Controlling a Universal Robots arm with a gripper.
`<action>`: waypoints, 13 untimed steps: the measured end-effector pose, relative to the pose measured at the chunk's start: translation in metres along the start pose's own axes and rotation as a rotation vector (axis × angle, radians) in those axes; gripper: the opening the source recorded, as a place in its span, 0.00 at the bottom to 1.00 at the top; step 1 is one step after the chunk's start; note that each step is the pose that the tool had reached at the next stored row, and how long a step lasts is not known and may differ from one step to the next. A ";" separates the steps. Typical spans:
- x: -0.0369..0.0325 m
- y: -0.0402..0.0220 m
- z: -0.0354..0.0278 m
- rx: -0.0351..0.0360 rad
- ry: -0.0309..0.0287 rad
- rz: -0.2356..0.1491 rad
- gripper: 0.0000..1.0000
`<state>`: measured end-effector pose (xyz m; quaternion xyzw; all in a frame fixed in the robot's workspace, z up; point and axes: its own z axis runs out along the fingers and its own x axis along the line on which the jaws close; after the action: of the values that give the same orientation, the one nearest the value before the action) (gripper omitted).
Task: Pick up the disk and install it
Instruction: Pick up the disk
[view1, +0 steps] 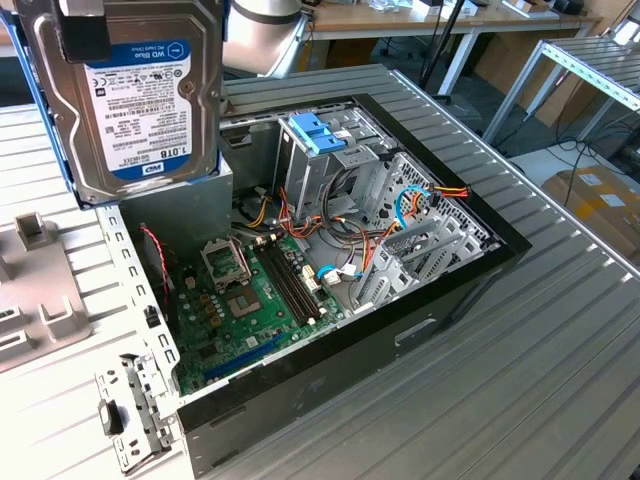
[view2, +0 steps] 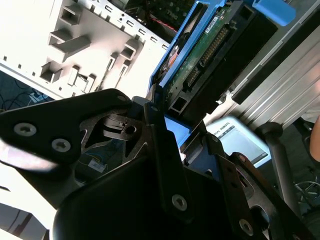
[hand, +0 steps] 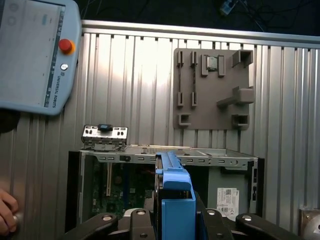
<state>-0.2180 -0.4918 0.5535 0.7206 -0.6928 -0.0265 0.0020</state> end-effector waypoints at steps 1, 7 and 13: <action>0.0006 -0.0002 0.0001 0.0000 0.0000 0.000 0.37; 0.0040 -0.0015 0.0007 0.0000 0.0000 0.000 0.37; 0.0081 -0.0035 0.0016 -0.0001 0.0000 0.000 0.37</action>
<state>-0.2143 -0.4997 0.5516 0.7206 -0.6928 -0.0265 0.0020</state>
